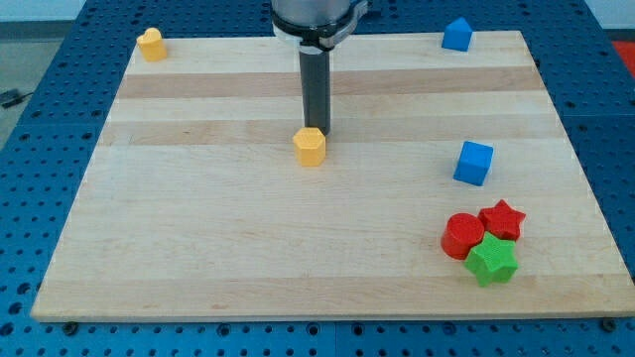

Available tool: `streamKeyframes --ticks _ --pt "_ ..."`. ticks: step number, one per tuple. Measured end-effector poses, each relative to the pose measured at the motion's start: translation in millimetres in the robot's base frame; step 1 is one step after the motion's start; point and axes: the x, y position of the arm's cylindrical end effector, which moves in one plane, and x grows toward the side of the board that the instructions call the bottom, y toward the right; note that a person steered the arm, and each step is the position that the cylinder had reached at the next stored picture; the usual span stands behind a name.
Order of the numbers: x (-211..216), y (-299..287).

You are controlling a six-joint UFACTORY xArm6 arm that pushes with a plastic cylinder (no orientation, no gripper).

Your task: Push the hexagon to the center left corner

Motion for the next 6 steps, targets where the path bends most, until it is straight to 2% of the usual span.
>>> streamKeyframes --ticks 1,3,6 --pt "1.1 36.5" --pt "33.3 21.6" --pt "36.7 -99.9"
